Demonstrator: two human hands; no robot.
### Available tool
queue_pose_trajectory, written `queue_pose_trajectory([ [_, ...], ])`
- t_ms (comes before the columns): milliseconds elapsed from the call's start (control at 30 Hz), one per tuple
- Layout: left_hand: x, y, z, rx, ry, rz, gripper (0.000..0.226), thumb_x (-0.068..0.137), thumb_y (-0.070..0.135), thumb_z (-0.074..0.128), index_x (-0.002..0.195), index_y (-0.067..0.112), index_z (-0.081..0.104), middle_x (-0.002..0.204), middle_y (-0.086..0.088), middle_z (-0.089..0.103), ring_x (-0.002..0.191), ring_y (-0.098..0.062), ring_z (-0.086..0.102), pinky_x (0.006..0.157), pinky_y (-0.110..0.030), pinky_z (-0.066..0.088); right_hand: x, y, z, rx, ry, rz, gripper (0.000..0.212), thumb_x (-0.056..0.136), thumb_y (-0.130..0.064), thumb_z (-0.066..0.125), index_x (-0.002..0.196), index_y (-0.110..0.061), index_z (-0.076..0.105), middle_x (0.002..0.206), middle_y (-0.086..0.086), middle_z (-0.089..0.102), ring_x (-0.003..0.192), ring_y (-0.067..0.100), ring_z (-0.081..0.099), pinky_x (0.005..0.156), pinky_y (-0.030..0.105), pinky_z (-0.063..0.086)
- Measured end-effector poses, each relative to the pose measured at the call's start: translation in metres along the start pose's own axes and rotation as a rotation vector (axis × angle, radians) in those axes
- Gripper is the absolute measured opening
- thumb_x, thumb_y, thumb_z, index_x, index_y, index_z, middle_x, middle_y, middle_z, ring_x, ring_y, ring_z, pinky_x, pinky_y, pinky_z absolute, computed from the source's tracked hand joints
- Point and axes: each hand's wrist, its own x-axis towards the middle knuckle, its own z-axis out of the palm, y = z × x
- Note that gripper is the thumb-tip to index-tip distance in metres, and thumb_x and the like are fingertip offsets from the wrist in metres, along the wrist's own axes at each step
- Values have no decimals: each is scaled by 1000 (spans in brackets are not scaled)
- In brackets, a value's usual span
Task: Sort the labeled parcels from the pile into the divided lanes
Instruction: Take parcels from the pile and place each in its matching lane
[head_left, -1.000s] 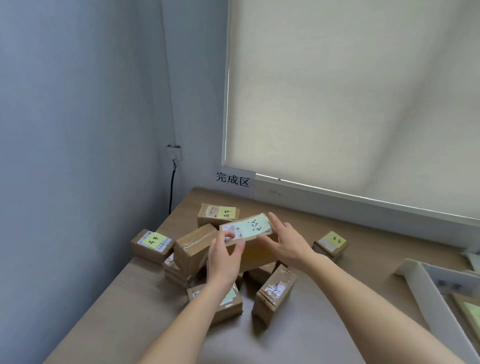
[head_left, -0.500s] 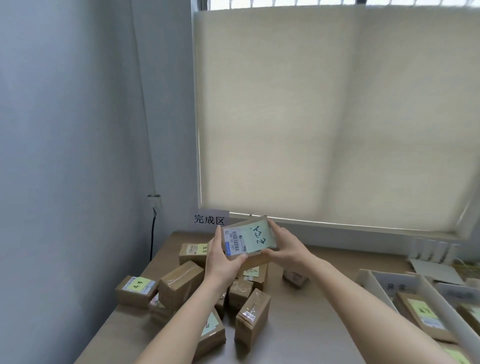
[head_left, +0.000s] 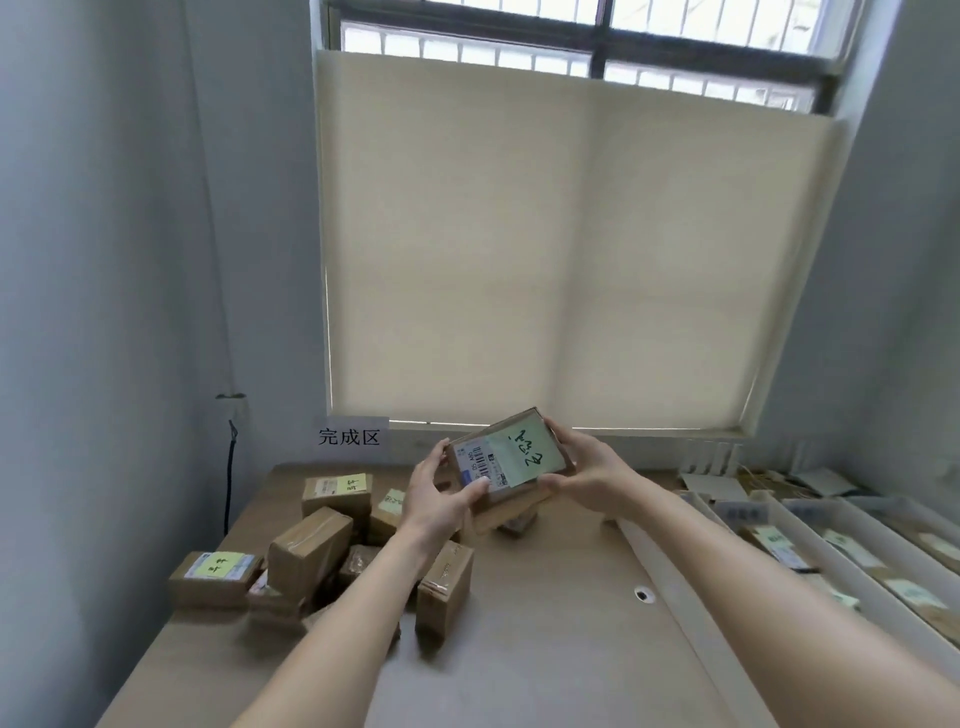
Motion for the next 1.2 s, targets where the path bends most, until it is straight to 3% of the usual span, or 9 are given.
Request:
queue_pose_trajectory([
  [67, -19, 8, 11, -36, -76, -16, 74, 73, 41, 86, 132, 54, 43, 143, 3, 46, 127, -23, 48, 99, -53, 49, -30, 5, -13, 19, -6, 50, 86, 87, -7, 74, 157, -35, 31, 126, -13, 64, 114, 8, 62, 91, 5, 43],
  [167, -50, 19, 39, -161, -222, -96, 64, 63, 46, 85, 111, 66, 47, 131, 6, 57, 118, -19, 56, 78, -48, 59, -76, 17, -38, 44, -34, 138, 80, 89, -6, 72, 155, -32, 35, 121, -14, 66, 116, 10, 64, 102, 22, 50],
  [367, -101, 43, 125, -243, -475, -138, 59, 72, 24, 88, 112, 53, 56, 120, 2, 67, 108, -19, 66, 69, -42, 61, -171, 49, -106, 49, -9, 321, 85, 92, 1, 66, 160, -25, 23, 119, -13, 53, 111, 10, 56, 80, 9, 51],
  [467, -128, 61, 180, -227, -552, -123, 56, 72, 28, 88, 115, 48, 57, 116, 0, 68, 100, -17, 70, 63, -34, 59, -217, 73, -143, 69, 68, 415, 84, 93, 0, 65, 161, -24, 20, 136, -1, 54, 122, 19, 57, 96, 26, 53],
  [567, -155, 74, 237, -239, -597, -116, 59, 68, 33, 90, 116, 44, 58, 117, -3, 66, 96, -19, 71, 65, -37, 61, -261, 100, -170, -31, 199, 484, 84, 93, -17, 67, 161, -29, 19, 150, 1, 48, 129, 20, 52, 110, 38, 45],
  [700, -197, 85, 320, -232, -584, -94, 64, 64, 46, 91, 115, 46, 52, 118, 3, 64, 96, -20, 70, 69, -46, 63, -320, 138, -200, -76, 328, 555, 86, 94, -35, 69, 162, -28, 17, 160, 0, 38, 143, 21, 40, 119, 39, 33],
  [900, -269, 103, 442, -141, -613, -81, 90, 49, 75, 83, 122, 49, 39, 123, -2, 54, 102, -21, 61, 60, -35, 58, -411, 186, -252, 62, 348, 620, 101, 94, -34, 71, 162, -37, -3, 162, -2, 32, 146, 19, 36, 113, 27, 29],
  [1033, -313, 111, 512, -107, -624, -67, 106, 37, 86, 77, 129, 54, 35, 126, -5, 52, 105, -29, 61, 85, -53, 58, -462, 221, -289, 42, 413, 626, 106, 93, -33, 71, 156, -50, -12, 163, -7, 30, 148, 21, 33, 118, 39, 30],
  [1200, -364, 130, 579, -77, -677, -5, 106, 42, 91, 71, 133, 52, 34, 121, -5, 54, 103, -28, 60, 88, -50, 58, -524, 255, -331, 3, 470, 627, 107, 94, -32, 71, 154, -56, -14, 163, -9, 31, 147, 21, 36, 119, 39, 30],
])
